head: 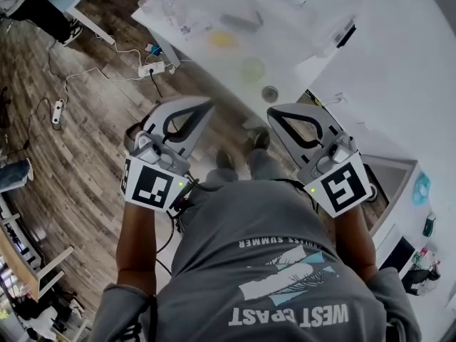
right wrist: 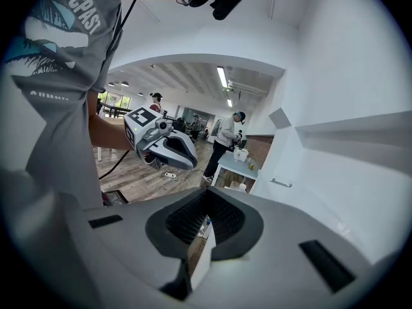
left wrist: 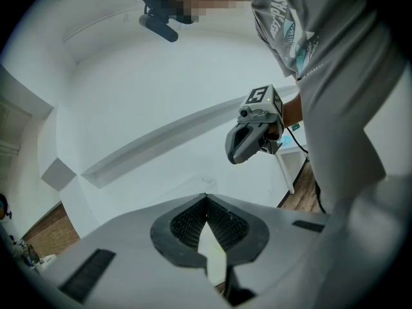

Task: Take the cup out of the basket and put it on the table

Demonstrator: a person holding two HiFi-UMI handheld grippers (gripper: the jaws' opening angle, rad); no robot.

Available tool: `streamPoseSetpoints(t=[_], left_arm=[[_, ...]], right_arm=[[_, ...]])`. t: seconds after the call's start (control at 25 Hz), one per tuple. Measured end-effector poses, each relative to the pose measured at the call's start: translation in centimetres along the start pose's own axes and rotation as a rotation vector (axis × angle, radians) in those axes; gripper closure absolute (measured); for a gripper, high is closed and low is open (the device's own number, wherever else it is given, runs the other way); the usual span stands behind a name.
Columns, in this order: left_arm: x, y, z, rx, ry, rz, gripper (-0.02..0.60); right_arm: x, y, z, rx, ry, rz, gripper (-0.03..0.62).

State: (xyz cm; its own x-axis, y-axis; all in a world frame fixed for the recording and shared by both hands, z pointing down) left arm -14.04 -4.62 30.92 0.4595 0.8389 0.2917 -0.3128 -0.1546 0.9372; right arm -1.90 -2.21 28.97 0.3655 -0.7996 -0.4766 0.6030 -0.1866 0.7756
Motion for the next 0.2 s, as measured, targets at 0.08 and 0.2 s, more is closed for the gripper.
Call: streamPoseSetpoints(t=[0.08, 0.2], left_arm=[[0.20, -0.15, -0.16, 0.020, -0.006, -0.014, 0.574], [0.48, -0.25, -0.50, 0.032, -0.007, -0.023, 0.574]], right_arm=[[-0.31, -0.09, -0.21, -0.002, 0.003, 0.004, 0.585], [-0.74, -0.27, -0.47, -0.008, 0.004, 0.004, 0.585]])
Point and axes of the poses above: the fingertips, and each gripper's own axes: z forward along the fingers, x to its right, y out of its underside, the point moved 3 cm from there along -z, backward along the fingers, and after that the axes turned 11 degrees about -z, right-handed, at the moved point
